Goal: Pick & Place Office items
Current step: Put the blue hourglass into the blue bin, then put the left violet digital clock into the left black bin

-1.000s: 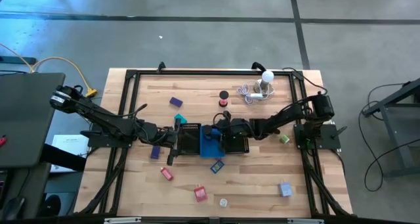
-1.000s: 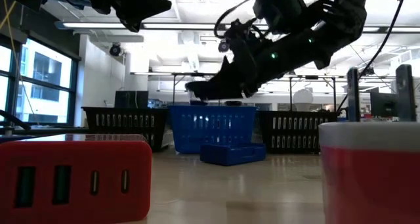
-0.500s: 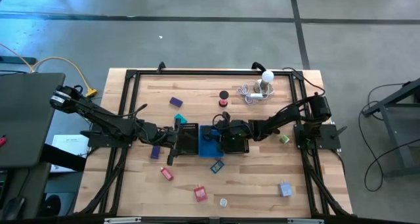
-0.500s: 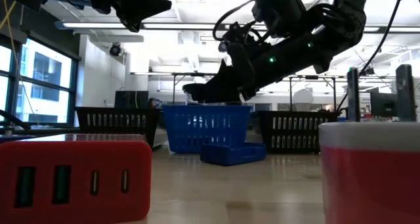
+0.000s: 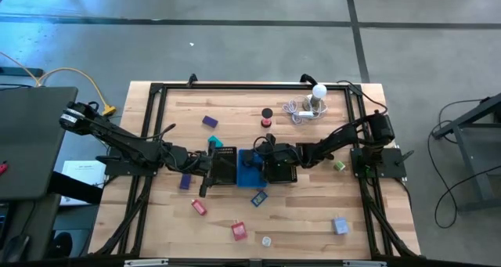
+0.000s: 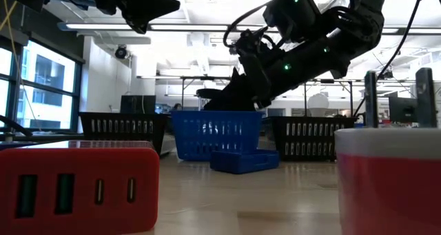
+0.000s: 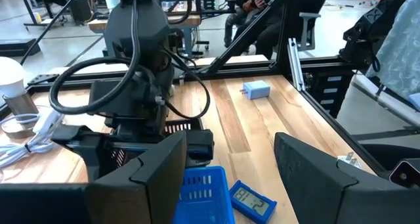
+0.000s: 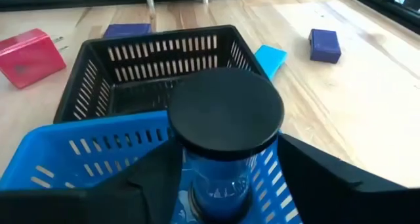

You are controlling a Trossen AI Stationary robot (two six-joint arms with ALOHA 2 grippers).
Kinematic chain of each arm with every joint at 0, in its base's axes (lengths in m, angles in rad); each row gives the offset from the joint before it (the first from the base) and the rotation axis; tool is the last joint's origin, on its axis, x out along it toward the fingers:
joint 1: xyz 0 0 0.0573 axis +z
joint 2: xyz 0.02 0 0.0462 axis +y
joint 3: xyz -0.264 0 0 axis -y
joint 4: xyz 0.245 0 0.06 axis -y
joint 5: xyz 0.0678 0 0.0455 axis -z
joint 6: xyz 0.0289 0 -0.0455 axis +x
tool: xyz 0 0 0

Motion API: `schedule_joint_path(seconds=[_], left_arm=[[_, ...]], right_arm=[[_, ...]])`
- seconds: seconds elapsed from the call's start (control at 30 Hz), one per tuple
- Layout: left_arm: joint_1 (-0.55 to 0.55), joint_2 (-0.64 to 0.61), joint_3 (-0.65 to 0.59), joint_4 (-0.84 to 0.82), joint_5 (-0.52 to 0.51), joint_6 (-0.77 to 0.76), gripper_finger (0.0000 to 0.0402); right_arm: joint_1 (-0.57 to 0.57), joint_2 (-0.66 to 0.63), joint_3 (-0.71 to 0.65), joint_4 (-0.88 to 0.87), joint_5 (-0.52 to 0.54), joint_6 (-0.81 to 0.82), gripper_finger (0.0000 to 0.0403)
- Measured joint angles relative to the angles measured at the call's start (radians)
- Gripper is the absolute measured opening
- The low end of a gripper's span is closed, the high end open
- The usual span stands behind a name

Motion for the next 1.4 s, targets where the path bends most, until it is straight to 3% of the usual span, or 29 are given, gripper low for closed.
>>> schedule_joint_path(seconds=[0.23,0.47,0.7,1.0,1.17,1.4], left_arm=[[0.000,0.000,0.000,0.000,0.000,0.000,0.0225],[0.000,0.000,0.000,0.000,0.000,0.000,0.0225],[0.000,0.000,0.000,0.000,0.000,-0.016,0.0225],[0.000,0.000,0.000,0.000,0.000,-0.035,0.0225],[0.000,0.000,0.000,-0.005,0.000,-0.038,0.0225],[0.000,0.000,0.000,-0.011,0.000,-0.038,0.0225]], right_arm=[[0.000,-0.004,0.000,-0.005,0.024,-0.043,0.0279],[0.029,-0.067,0.001,-0.046,0.080,-0.113,0.0277],[0.083,-0.157,0.002,-0.111,0.202,-0.191,0.0275],[0.161,-0.333,0.001,-0.348,0.290,-0.174,0.0276],[0.229,-0.481,0.002,-0.546,0.238,-0.084,0.0276],[0.327,-0.655,0.002,-0.850,-0.054,0.261,0.0276]])
